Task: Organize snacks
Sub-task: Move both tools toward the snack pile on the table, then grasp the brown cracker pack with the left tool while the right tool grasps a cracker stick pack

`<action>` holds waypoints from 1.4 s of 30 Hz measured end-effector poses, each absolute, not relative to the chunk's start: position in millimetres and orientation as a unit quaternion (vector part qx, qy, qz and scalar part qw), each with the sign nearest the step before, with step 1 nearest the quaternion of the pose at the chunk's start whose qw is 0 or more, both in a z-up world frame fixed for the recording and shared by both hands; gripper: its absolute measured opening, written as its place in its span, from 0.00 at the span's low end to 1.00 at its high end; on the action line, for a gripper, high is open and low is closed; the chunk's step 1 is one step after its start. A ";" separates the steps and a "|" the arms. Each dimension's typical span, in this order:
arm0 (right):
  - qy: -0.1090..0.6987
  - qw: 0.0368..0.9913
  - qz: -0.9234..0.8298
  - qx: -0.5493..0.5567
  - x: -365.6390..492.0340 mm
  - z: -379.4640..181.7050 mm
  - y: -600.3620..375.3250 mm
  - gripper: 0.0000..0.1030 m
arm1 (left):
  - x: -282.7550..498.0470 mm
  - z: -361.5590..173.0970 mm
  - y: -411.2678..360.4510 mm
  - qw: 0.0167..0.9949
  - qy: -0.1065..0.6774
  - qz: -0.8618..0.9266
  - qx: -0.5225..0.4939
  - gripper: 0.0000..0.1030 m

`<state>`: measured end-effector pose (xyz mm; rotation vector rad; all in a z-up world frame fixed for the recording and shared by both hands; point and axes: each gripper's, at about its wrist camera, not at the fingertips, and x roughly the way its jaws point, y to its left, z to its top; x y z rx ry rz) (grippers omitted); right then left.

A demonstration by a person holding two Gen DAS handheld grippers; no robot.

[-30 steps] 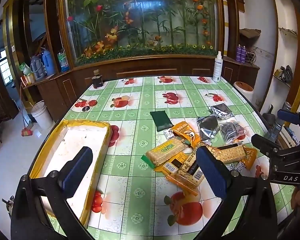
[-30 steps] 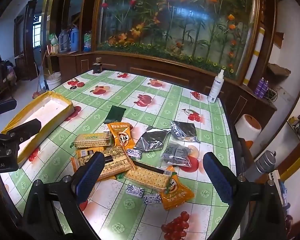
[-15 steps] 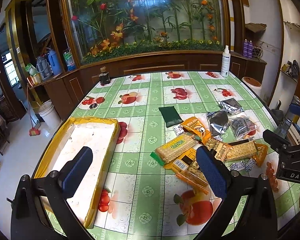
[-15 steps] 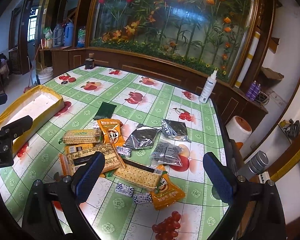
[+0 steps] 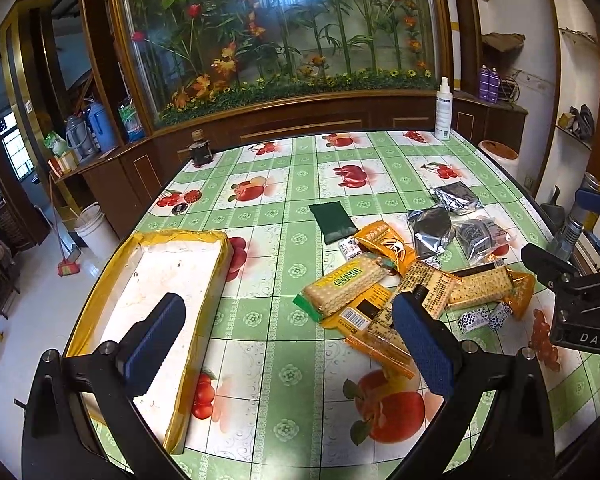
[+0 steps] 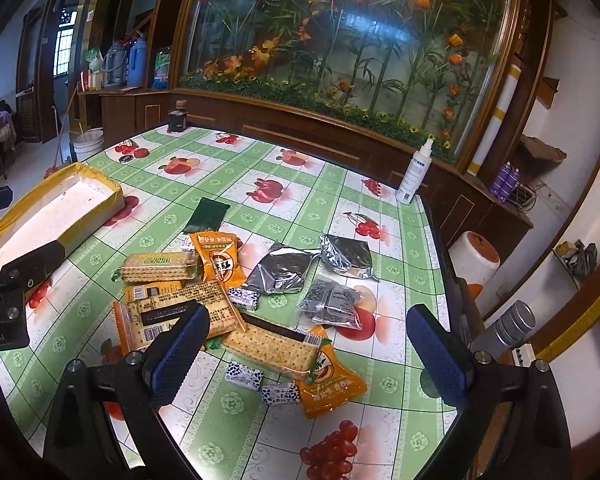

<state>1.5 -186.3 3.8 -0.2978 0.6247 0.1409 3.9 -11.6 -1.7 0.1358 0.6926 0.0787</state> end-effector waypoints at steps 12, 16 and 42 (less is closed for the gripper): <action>0.308 0.938 0.069 -0.142 3.1 1.2 -188.6 0.97 | 5.1 -5.2 -18.2 0.934 0.349 0.026 0.071 1.00; 0.309 0.938 0.070 -0.141 3.6 0.4 -188.8 0.97 | 5.5 -7.6 -20.9 0.932 0.354 0.021 0.074 1.00; 0.343 0.930 0.078 -0.109 13.9 -23.7 -217.7 0.97 | 14.6 -33.6 -54.2 0.912 0.394 -0.035 0.112 1.00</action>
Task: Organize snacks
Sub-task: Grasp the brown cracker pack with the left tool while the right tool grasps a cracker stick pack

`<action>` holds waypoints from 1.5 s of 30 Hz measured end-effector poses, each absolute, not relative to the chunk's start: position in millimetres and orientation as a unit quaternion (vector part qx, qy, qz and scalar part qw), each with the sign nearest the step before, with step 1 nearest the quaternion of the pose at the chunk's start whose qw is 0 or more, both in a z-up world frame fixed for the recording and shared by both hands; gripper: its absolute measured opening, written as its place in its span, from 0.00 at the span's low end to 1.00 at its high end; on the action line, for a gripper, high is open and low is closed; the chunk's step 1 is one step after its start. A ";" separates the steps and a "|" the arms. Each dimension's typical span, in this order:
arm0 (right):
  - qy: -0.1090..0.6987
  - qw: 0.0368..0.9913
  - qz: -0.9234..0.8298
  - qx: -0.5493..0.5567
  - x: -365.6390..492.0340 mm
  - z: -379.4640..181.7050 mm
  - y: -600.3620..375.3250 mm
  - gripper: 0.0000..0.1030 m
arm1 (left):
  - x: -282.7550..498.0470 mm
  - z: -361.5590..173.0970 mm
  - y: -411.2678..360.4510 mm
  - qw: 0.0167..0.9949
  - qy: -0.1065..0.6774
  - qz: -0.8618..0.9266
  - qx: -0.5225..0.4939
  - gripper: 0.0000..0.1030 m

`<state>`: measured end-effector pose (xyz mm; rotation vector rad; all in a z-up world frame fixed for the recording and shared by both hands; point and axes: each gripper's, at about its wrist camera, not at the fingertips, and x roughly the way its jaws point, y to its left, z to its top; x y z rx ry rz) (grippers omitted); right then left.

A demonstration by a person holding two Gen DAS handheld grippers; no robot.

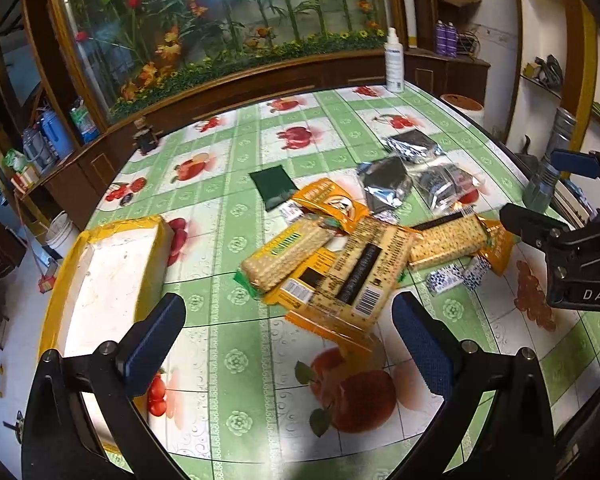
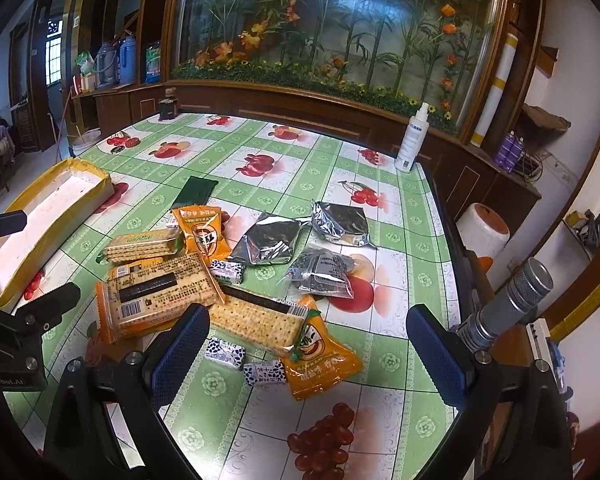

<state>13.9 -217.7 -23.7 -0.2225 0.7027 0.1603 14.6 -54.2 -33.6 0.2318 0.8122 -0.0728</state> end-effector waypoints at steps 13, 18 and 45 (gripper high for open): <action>0.392 0.905 0.162 -0.015 35.7 -53.9 -253.9 0.97 | 29.6 -56.7 -72.5 0.891 0.432 -0.076 0.118 1.00; 0.394 0.899 0.193 -0.018 42.3 -53.4 -248.0 0.97 | 39.1 -62.7 -84.4 0.885 0.437 -0.097 0.129 1.00; 0.440 0.822 0.305 -0.194 96.7 -100.2 -188.1 0.75 | 56.4 -95.8 -73.5 0.862 0.455 -0.160 0.159 0.50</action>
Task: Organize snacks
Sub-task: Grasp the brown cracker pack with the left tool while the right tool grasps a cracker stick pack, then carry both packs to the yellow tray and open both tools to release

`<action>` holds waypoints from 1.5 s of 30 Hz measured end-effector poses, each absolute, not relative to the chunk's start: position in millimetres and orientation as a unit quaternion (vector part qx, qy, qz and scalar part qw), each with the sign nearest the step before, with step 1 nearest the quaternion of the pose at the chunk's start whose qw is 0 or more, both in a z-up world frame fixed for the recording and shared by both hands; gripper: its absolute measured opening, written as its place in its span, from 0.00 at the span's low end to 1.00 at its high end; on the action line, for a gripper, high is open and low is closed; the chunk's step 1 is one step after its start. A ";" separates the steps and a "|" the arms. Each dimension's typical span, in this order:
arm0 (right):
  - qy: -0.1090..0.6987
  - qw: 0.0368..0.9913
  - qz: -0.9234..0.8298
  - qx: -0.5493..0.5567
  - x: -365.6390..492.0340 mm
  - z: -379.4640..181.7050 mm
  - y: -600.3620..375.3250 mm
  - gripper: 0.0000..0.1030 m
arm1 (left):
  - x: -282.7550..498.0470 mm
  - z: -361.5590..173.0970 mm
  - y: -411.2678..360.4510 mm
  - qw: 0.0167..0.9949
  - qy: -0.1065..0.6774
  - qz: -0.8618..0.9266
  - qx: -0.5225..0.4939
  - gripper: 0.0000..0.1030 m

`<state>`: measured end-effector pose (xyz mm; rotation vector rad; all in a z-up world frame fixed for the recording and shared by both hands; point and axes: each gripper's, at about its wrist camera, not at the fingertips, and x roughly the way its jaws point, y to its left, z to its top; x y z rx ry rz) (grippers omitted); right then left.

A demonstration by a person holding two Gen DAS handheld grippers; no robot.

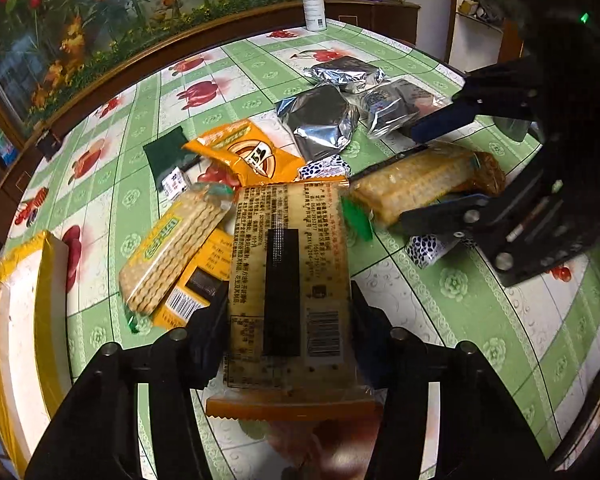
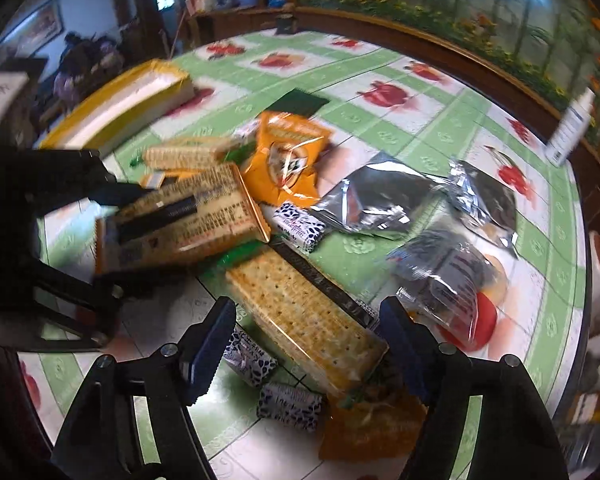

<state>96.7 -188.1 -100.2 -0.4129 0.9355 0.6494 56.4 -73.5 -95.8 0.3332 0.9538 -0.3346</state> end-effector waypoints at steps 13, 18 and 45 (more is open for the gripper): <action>0.471 0.801 0.324 -0.177 109.1 -110.3 -177.7 0.22 | 41.2 -90.6 -14.3 0.870 0.464 -0.150 0.070 0.50; 0.455 0.818 0.321 -0.147 92.3 -100.2 -179.3 0.20 | 29.7 -89.0 -0.2 0.875 0.461 -0.138 0.048 0.50; 0.385 0.820 0.417 -0.071 1.5 -63.0 -48.2 0.19 | -42.0 -51.6 145.3 0.916 0.395 0.002 -0.069 0.50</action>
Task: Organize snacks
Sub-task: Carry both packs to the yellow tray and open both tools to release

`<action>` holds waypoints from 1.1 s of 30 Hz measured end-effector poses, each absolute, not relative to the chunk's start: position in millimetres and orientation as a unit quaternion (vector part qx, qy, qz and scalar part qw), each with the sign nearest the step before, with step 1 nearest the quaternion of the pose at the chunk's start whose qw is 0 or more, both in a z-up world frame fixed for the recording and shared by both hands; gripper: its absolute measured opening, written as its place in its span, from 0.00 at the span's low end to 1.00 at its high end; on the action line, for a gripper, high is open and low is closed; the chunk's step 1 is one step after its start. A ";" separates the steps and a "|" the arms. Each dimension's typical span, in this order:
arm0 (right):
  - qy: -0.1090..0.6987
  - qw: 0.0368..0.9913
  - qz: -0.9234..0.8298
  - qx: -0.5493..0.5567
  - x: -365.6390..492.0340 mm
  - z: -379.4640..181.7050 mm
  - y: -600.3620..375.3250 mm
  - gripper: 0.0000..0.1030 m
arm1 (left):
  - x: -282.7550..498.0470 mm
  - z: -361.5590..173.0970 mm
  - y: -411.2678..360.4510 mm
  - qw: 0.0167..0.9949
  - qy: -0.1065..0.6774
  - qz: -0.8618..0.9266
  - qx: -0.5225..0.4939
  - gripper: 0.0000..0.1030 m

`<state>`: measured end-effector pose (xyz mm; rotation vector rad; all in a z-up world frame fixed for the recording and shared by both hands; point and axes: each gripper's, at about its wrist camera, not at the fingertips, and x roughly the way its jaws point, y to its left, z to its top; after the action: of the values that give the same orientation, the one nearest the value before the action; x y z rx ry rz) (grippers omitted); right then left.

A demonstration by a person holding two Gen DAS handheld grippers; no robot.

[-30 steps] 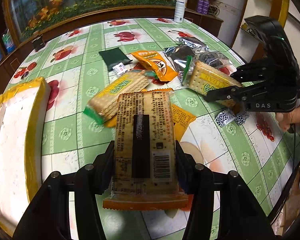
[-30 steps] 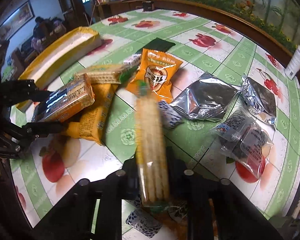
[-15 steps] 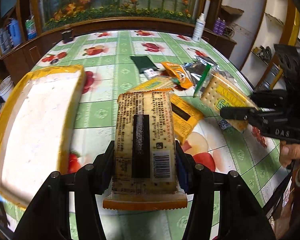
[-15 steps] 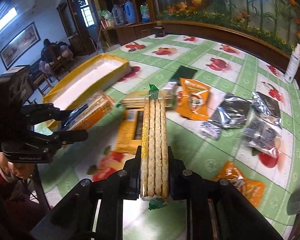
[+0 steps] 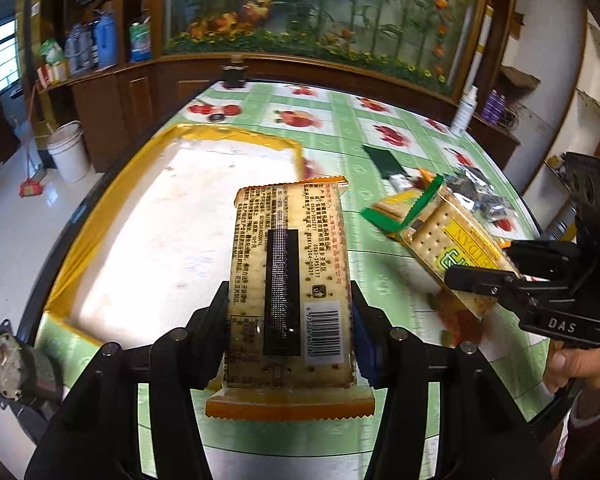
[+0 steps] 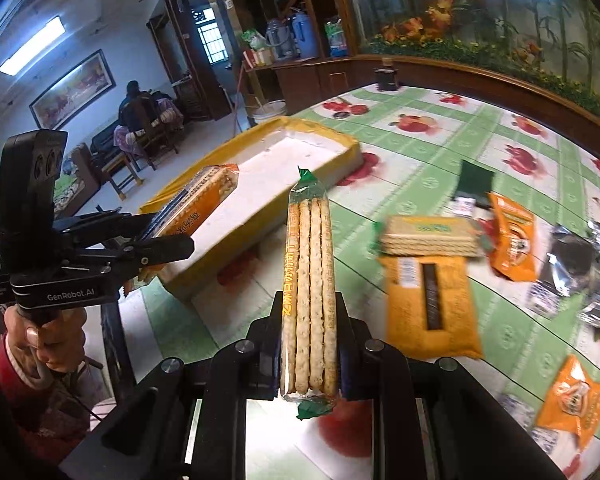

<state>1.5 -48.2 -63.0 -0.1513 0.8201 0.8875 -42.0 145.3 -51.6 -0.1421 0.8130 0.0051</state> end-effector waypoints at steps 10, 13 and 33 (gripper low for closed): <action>0.389 0.790 0.473 -0.042 10.9 -59.8 41.1 0.19 | -29.9 -64.6 215.5 0.904 0.405 0.083 -0.112 0.51; 0.397 0.783 0.478 -0.031 19.1 -63.3 65.6 0.19 | -19.3 -74.6 229.6 0.895 0.416 0.097 -0.128 0.51; 0.430 0.788 0.441 -0.001 63.8 -103.4 128.1 0.19 | -2.8 -96.3 232.1 0.886 0.437 0.119 -0.101 0.51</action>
<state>63.8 128.1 -103.4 -0.0027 0.9266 0.9506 -2.8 232.1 -96.3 -0.2108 0.9083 0.2470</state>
